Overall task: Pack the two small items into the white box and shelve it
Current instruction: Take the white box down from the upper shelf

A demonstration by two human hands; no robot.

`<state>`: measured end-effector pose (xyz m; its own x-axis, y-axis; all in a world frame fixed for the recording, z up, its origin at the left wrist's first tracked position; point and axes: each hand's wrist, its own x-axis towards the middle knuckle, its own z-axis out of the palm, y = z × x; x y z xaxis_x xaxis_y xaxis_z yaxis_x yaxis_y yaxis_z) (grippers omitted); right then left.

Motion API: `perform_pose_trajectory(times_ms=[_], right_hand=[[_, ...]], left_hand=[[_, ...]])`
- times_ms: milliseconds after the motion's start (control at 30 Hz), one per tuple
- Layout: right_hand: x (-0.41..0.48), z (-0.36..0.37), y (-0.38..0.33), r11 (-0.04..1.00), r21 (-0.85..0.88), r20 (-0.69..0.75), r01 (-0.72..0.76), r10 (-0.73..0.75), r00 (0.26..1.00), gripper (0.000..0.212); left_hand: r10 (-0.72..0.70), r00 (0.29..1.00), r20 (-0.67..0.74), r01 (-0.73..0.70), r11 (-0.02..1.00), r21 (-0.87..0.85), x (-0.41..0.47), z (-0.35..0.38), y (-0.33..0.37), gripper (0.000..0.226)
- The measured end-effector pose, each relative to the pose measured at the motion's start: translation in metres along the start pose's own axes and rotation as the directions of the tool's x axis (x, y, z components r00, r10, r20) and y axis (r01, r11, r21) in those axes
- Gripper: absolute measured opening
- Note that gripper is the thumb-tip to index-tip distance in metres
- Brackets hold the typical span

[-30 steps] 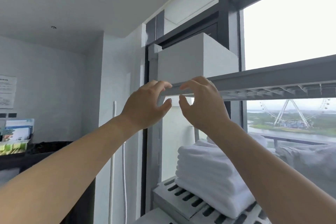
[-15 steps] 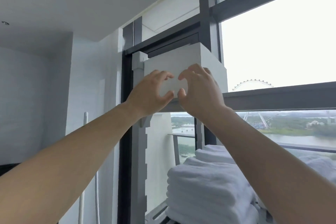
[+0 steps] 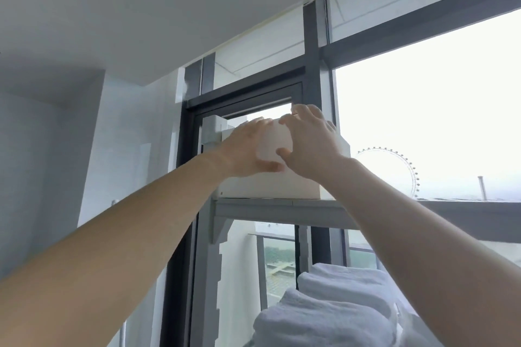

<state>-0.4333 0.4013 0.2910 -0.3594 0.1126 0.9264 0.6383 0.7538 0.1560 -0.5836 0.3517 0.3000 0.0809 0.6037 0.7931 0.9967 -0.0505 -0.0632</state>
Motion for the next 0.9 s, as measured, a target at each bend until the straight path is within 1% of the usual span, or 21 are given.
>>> perform_pose_trajectory(times_ms=[67,133,167,233,400,533,667,767,900], right_hand=[[0.002,0.006,0.001,1.0,-0.021,0.033,-0.008,0.009,0.999,0.058],[0.003,0.009,0.001,0.999,-0.043,0.067,-0.016,0.019,0.998,0.066],[0.003,0.011,0.001,0.999,-0.046,0.077,-0.021,0.025,0.997,0.069],[0.003,0.012,0.0,0.999,-0.041,0.068,-0.031,0.034,0.997,0.072],[0.0,0.006,0.0,0.999,-0.019,0.023,-0.032,0.032,0.999,0.077],[-0.005,-0.01,0.003,0.999,0.029,0.004,-0.015,0.015,1.0,0.086],[-0.014,-0.035,0.005,0.998,0.065,-0.012,0.003,-0.002,1.0,0.075],[-0.021,-0.053,0.006,0.994,0.105,-0.013,0.012,-0.011,1.0,0.07],[-0.034,-0.078,0.004,0.992,0.123,-0.098,0.021,-0.009,0.995,0.061]], left_hand=[[0.009,1.0,0.013,-0.009,1.0,-0.016,0.0,0.007,-0.001,0.11],[0.01,1.0,0.02,-0.011,0.999,0.051,0.001,0.012,-0.002,0.121],[-0.01,1.0,0.025,0.008,0.997,0.072,0.001,0.014,-0.003,0.125],[-0.053,0.998,0.036,0.051,0.997,0.053,0.003,0.015,-0.004,0.131],[-0.018,0.999,-0.048,0.019,1.0,0.015,0.007,0.01,-0.007,0.128],[-0.001,0.998,-0.068,-0.001,0.999,-0.036,0.005,0.0,0.005,0.123],[0.023,0.994,-0.109,-0.023,1.0,0.002,-0.005,-0.019,0.029,0.116],[0.015,0.989,-0.144,-0.012,1.0,0.021,-0.018,-0.032,0.049,0.115],[0.009,0.975,-0.223,0.015,0.995,0.103,-0.038,-0.049,0.083,0.117]])
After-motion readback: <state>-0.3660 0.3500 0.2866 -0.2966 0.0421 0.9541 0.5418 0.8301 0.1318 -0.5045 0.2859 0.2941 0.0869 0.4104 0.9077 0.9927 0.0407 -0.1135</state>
